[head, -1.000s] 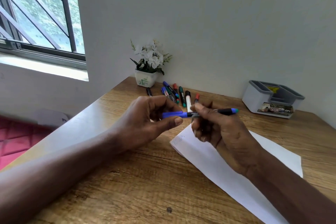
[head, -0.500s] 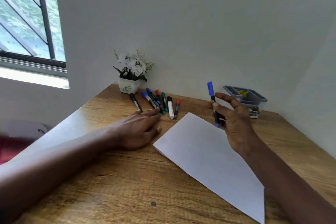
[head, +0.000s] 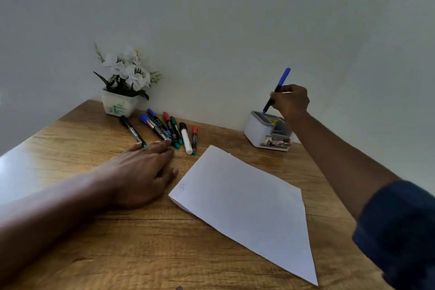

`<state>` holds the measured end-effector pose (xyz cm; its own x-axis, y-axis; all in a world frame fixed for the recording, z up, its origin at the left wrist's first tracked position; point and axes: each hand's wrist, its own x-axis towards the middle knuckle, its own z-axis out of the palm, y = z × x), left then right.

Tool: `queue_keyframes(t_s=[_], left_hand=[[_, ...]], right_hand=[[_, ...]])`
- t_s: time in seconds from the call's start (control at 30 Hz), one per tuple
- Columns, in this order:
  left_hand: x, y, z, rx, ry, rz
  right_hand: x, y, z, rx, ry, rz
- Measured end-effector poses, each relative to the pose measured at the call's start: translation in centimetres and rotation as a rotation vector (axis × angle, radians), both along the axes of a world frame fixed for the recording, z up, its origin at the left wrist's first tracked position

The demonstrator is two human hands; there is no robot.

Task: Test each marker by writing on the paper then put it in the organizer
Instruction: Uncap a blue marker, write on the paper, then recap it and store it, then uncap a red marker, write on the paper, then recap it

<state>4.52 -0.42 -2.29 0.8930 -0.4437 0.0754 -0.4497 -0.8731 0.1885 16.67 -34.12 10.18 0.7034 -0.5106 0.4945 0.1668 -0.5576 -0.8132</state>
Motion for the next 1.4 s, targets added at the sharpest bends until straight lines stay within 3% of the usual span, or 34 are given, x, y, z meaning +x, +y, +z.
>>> queue_keyframes(t_s=[0.23,0.4,0.5,0.73,0.97,1.03,1.13,1.2,1.27,1.4], left_hand=[[-0.1,0.0,0.0,-0.002,0.003,-0.002],[0.1,0.2,-0.2,-0.004,0.014,-0.003],[0.3,0.2,-0.4,-0.005,0.014,-0.003],[0.3,0.0,0.0,0.011,0.040,0.006],[-0.4,-0.3,0.6,0.012,0.049,0.010],[-0.5,-0.4,0.8,0.016,0.053,0.010],[-0.6,-0.4,1.0,0.019,0.063,0.005],[-0.6,-0.4,1.0,0.018,0.065,0.006],[-0.6,-0.3,1.0,0.018,0.069,0.009],[-0.8,-0.4,1.1,0.014,0.066,0.008]], right_hand=[[3.1,-0.2,-1.3,-0.187,0.243,-0.068],[3.8,-0.4,-0.7,-0.123,0.135,-0.115],[3.7,-0.4,0.0,-0.193,0.088,-0.162],[3.9,-0.7,-1.5,-0.318,0.427,-0.090],[4.8,-0.8,-2.2,-0.334,0.474,-0.106],[4.3,-0.2,-2.3,-0.347,0.426,-0.141],[2.1,2.4,-2.1,-0.513,0.056,-0.221],[-0.1,5.4,-2.5,-0.543,-0.122,-0.123],[-1.5,8.4,-3.3,-0.460,-0.016,0.086],[-1.6,12.7,-5.0,-0.449,0.416,0.327]])
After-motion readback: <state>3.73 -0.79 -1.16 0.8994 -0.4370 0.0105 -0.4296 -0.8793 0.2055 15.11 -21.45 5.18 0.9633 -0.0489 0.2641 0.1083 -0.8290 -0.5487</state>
